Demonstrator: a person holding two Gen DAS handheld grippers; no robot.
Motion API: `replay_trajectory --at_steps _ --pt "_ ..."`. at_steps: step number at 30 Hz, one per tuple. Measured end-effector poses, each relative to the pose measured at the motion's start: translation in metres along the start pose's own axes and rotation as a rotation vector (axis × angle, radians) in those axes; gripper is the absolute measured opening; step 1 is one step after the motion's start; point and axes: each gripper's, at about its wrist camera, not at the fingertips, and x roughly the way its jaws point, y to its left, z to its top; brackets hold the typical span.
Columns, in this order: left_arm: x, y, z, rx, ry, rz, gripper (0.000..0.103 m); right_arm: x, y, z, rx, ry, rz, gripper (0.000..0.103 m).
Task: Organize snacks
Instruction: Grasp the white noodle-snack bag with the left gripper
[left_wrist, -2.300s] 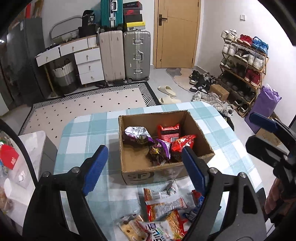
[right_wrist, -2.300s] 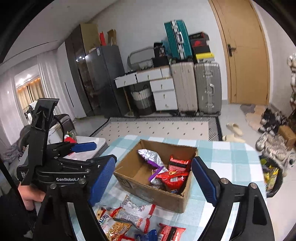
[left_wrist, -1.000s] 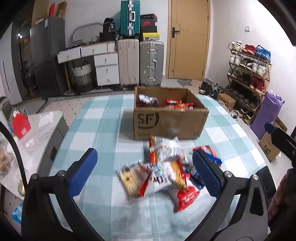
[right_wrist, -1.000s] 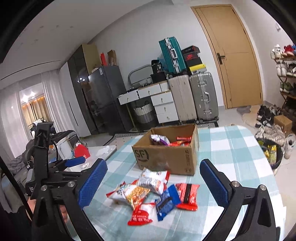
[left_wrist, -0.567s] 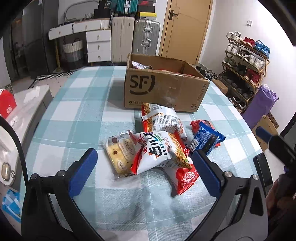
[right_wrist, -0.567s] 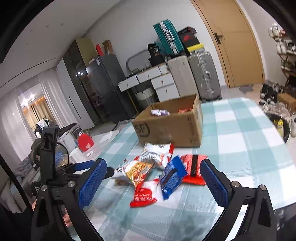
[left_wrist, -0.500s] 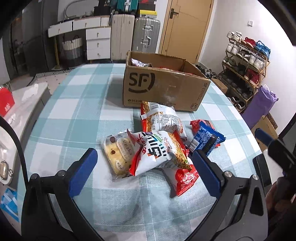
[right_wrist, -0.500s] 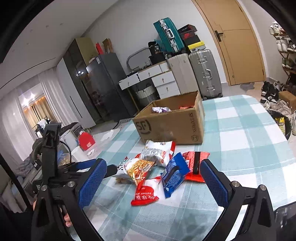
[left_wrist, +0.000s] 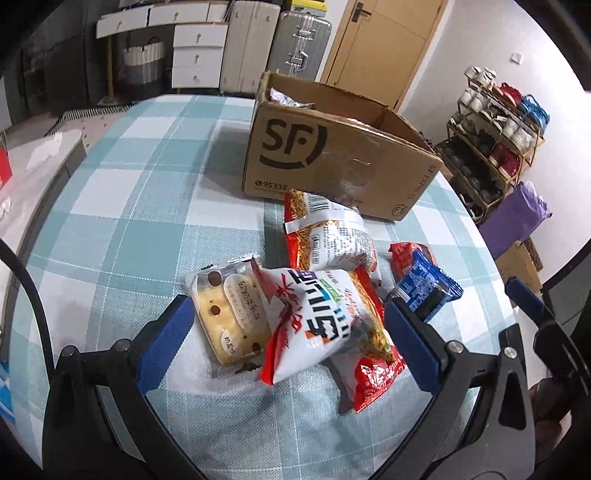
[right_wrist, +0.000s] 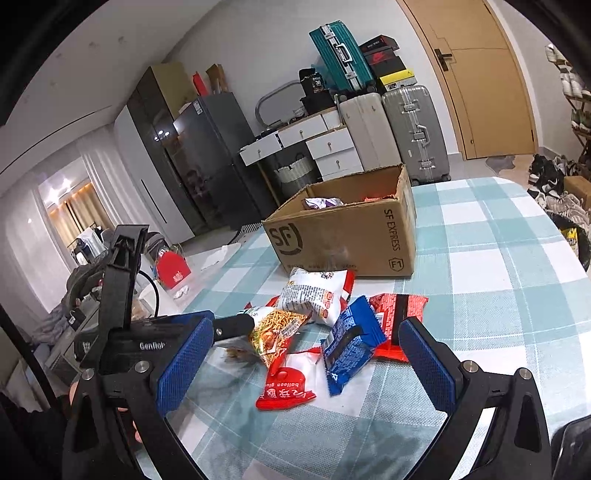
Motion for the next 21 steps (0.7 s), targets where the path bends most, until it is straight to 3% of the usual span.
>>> replay_trajectory --at_steps 11,21 --pt "0.028 0.005 0.010 -0.065 0.065 -0.082 0.100 0.008 -0.006 -0.002 0.008 0.022 0.002 0.102" --pt "0.038 0.002 0.006 -0.072 0.082 -0.142 0.071 0.010 -0.006 -0.002 0.010 0.029 0.011 0.102"
